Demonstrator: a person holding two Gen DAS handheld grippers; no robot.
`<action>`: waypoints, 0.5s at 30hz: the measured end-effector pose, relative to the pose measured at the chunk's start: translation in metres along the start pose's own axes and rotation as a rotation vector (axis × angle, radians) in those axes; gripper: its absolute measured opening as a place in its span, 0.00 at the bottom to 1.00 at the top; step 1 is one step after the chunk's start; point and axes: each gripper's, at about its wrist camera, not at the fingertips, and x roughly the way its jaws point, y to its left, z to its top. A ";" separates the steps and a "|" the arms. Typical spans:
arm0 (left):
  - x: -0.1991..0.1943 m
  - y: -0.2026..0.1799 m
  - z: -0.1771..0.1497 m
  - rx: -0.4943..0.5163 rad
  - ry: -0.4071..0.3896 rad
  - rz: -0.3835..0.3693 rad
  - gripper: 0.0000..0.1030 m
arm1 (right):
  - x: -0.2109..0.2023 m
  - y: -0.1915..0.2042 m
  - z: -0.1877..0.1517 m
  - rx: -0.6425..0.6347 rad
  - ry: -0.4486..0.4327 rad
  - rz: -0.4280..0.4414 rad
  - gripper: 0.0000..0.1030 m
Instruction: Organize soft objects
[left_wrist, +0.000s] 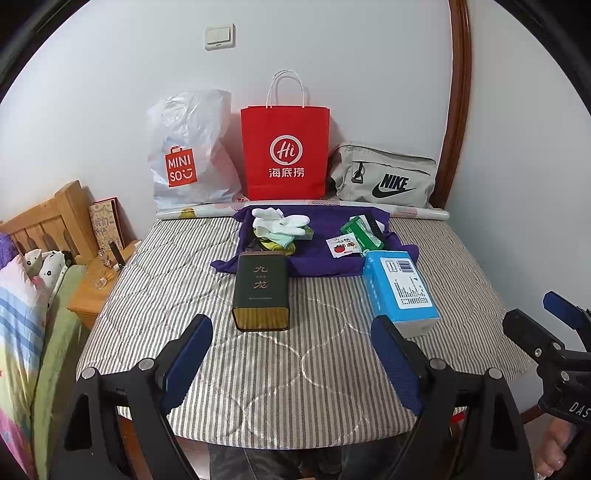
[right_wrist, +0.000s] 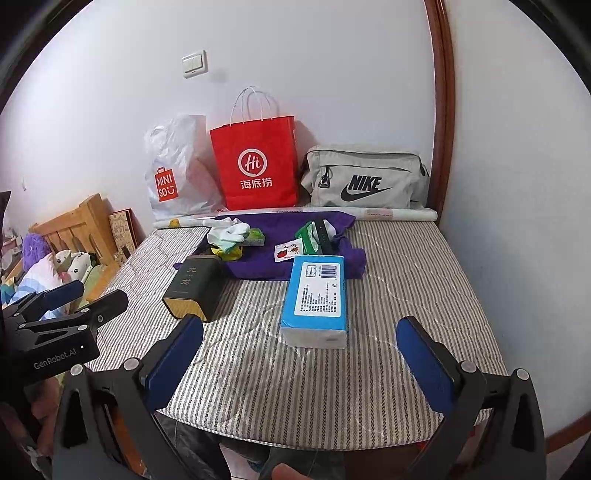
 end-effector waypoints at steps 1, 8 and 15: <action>0.000 0.000 0.000 -0.001 -0.001 -0.001 0.85 | 0.000 0.000 0.000 0.000 0.000 0.001 1.00; -0.001 0.000 0.000 -0.001 -0.001 -0.003 0.85 | 0.000 0.000 0.001 -0.004 0.002 0.001 1.00; -0.001 0.000 0.000 -0.002 -0.002 -0.002 0.85 | -0.001 0.001 0.000 -0.005 0.000 0.001 1.00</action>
